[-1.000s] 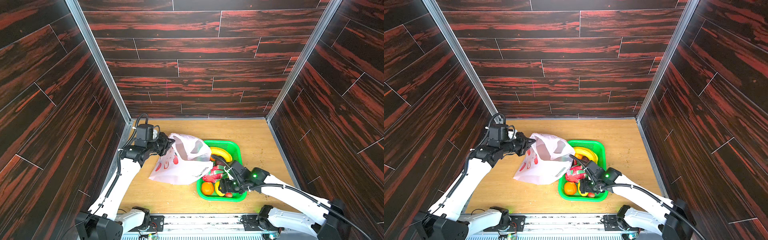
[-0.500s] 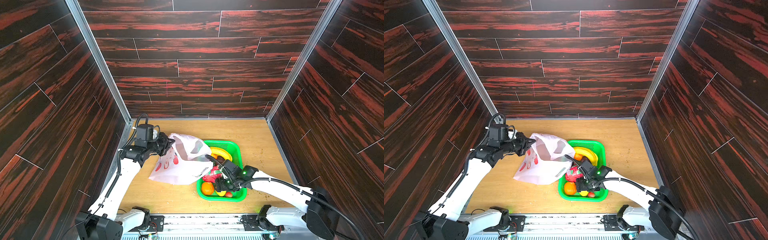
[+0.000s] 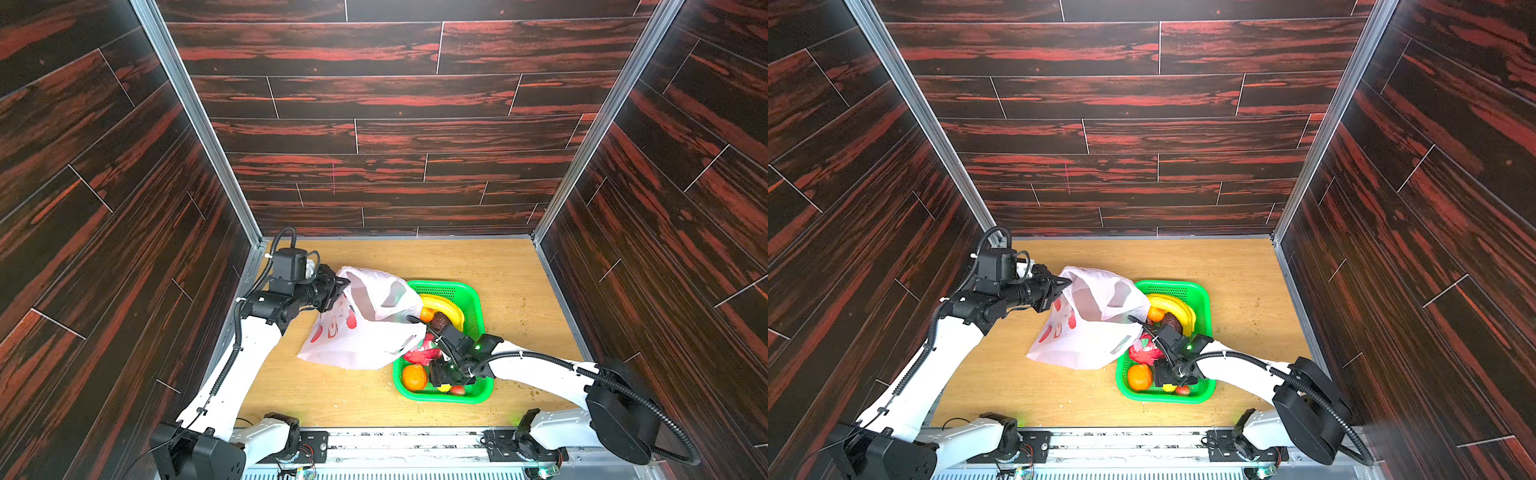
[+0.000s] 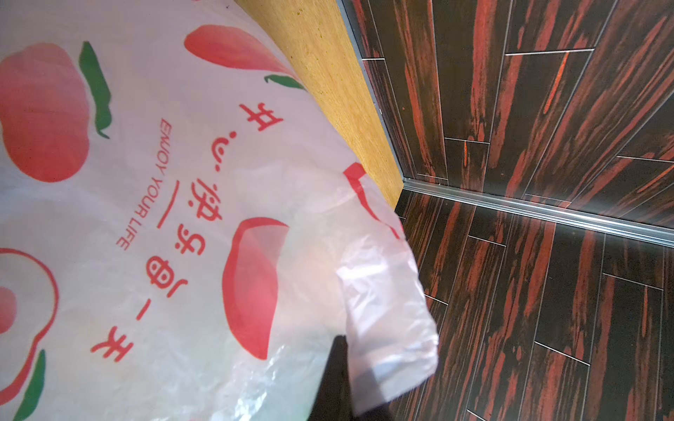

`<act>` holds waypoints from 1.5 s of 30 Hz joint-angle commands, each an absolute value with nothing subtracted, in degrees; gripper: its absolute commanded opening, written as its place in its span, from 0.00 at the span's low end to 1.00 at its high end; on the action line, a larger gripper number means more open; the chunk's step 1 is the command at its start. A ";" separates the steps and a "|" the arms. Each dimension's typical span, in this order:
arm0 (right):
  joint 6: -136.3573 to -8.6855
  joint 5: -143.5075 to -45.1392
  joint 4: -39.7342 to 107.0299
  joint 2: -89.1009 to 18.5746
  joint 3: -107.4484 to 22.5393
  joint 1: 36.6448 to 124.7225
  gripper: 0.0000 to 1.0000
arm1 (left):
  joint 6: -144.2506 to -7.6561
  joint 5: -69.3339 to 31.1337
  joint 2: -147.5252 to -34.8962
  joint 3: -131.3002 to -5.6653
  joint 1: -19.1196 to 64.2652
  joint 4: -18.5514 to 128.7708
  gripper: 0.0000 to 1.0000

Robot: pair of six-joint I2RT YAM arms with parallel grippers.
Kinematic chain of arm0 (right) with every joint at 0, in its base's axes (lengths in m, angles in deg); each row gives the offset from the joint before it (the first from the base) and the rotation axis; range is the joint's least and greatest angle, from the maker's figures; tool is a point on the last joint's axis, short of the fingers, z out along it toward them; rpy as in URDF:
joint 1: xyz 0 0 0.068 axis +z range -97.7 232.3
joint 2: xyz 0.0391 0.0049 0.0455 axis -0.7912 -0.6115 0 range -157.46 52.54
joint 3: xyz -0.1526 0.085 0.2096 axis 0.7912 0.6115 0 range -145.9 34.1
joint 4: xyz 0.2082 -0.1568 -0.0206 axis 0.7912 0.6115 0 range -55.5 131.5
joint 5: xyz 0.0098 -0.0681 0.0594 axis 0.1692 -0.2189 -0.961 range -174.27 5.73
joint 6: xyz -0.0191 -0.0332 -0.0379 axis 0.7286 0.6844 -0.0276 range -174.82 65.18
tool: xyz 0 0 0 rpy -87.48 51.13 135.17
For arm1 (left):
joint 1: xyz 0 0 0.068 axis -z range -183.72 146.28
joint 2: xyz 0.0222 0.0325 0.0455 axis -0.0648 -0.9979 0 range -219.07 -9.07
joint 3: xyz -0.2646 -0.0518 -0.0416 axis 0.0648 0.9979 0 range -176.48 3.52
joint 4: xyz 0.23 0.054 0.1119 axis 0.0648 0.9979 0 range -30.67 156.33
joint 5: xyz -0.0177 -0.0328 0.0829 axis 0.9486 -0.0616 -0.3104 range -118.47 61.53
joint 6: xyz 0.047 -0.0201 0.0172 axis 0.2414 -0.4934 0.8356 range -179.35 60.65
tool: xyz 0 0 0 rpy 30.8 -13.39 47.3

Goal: Place the fake fruits into the plastic bag and tie a complex knot
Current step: 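Lower the right gripper into the basket and grasp the lemon, then lift the lemon with the right gripper and move it into the bag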

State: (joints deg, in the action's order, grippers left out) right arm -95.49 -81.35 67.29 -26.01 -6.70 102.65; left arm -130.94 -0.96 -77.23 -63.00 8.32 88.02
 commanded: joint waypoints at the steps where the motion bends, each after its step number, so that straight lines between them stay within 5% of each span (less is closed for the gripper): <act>1: -95.83 -81.04 66.59 -27.27 -5.80 103.01 0.65 | -131.07 -0.87 -75.95 -62.84 8.52 87.89 0.00; 7: -96.53 -78.90 68.60 -23.09 -6.04 103.01 0.52 | -130.72 -0.92 -75.82 -62.87 8.58 88.33 0.00; 27: -89.75 -69.37 83.54 -8.59 -24.52 102.71 0.48 | -129.77 -0.78 -75.95 -62.30 8.54 88.30 0.00; 45: -77.93 -88.82 57.73 -32.25 -43.38 103.56 0.48 | -130.40 -0.23 -75.60 -61.21 8.60 87.45 0.00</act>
